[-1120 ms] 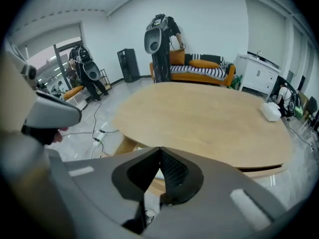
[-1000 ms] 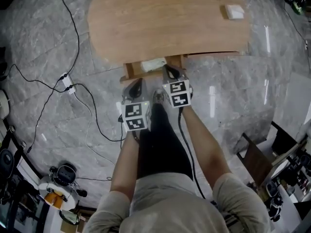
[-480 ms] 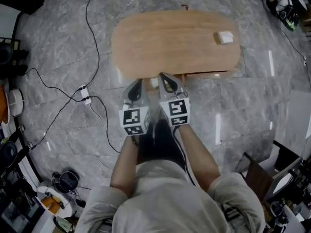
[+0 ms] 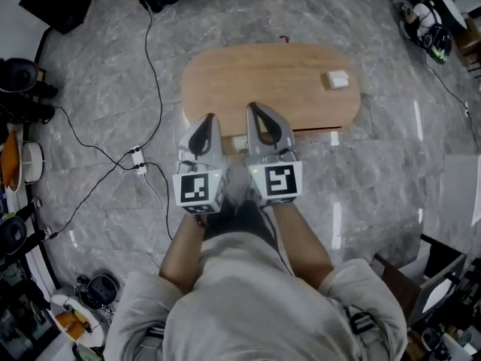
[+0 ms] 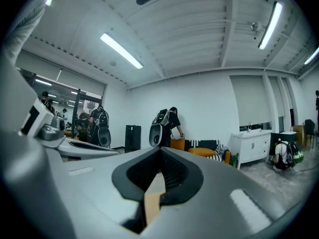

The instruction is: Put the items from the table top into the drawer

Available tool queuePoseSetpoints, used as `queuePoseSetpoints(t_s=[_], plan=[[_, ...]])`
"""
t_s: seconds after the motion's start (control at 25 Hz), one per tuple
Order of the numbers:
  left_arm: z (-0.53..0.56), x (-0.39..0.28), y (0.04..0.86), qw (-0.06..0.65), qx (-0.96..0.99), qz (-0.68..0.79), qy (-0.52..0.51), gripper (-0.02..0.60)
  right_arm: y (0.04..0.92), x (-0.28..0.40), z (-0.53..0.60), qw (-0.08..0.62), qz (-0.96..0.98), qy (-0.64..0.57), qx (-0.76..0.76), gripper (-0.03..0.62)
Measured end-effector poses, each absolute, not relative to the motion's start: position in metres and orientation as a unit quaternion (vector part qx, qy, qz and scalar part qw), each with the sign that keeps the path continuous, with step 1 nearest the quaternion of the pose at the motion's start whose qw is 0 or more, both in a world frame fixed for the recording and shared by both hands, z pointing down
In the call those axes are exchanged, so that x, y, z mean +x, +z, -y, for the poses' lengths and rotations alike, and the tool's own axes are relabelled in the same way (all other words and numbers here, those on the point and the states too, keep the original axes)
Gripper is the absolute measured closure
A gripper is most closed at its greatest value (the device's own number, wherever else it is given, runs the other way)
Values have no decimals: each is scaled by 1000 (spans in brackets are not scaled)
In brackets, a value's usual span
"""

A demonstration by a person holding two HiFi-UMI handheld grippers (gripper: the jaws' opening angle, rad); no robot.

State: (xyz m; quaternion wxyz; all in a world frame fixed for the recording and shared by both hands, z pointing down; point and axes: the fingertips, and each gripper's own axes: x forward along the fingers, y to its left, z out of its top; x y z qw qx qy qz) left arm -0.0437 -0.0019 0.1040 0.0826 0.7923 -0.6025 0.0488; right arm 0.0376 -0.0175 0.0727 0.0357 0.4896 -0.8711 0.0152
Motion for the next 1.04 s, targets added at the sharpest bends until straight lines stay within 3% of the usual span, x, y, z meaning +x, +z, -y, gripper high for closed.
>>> queuePoseSetpoints(t_s=[0.44, 0.88, 1.04], plan=[[4, -16, 35, 45, 815, 578, -3, 563, 12, 49, 2, 36, 865, -41, 498, 588], [12, -3, 20, 49, 825, 563, -7, 563, 1, 54, 9, 53, 861, -44, 504, 588], [30, -11, 17, 19, 827, 562, -21, 563, -2, 42, 28, 41, 866, -58, 496, 588]])
